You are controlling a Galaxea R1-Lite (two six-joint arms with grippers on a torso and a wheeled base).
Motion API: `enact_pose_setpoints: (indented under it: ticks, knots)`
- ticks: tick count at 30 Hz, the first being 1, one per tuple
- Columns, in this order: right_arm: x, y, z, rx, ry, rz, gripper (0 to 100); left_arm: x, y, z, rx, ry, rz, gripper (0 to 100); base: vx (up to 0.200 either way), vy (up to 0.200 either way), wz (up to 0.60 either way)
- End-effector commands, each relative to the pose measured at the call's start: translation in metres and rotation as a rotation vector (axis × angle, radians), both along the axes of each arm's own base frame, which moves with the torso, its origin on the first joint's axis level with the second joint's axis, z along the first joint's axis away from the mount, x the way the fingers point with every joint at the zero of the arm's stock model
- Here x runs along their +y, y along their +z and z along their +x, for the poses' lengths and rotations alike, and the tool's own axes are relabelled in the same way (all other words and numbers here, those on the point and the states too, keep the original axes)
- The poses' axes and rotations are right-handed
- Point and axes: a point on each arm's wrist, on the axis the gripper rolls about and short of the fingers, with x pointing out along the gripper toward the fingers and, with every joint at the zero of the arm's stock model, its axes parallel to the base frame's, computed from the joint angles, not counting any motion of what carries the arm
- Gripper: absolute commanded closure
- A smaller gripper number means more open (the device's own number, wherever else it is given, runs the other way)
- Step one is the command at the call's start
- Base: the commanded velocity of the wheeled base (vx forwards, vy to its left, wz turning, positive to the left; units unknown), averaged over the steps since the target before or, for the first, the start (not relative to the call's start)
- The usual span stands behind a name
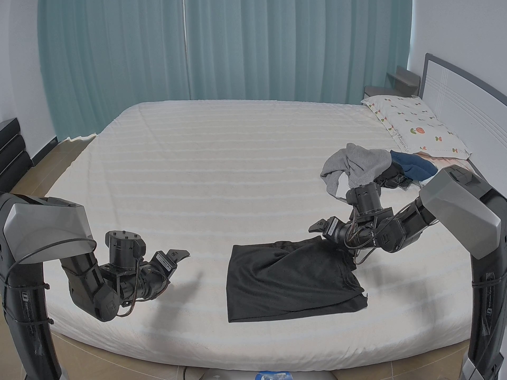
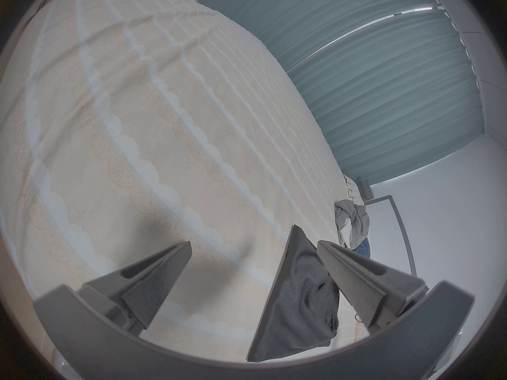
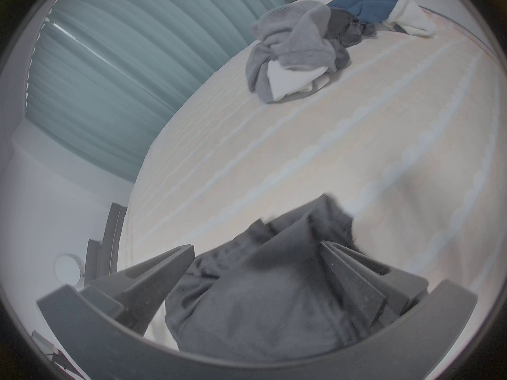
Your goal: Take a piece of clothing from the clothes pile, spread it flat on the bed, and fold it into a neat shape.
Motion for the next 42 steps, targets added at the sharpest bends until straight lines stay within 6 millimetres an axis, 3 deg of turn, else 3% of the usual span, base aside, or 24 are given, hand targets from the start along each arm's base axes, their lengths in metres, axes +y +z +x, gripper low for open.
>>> enact_pose_setpoints:
  ticks: [1,11,20,21,28,36,42]
  knots:
    - [-0.019,-0.004,0.012,-0.008,-0.045,-0.006,0,0.0,0.0,0.0,0.001,0.0,0.0,0,0.0,0.0,0.0]
    - [-0.048,-0.011,0.013,-0.02,0.005,-0.114,0,0.0,0.0,0.0,0.001,0.0,0.0,0,0.0,0.0,0.0]
    - [-0.041,-0.033,0.021,-0.1,0.031,-0.106,0,0.0,-0.001,0.0,0.004,0.0,0.001,0,0.0,0.0,0.0]
    - [-0.04,-0.033,0.02,-0.101,0.034,-0.108,100,0.0,0.0,0.0,0.001,0.0,0.0,0,0.0,0.0,0.0]
    - [-0.041,-0.034,0.017,-0.102,0.063,-0.131,100,0.0,-0.001,0.0,0.002,-0.001,0.001,0,0.0,0.0,0.0]
    - [-0.064,-0.026,0.016,-0.102,0.01,-0.126,100,0.0,-0.001,0.0,0.003,0.0,0.0,0,0.0,0.0,0.0]
    - [-0.062,-0.031,0.009,-0.074,0.024,-0.101,100,0.0,0.001,0.002,-0.004,0.005,-0.007,0,0.0,0.0,0.0]
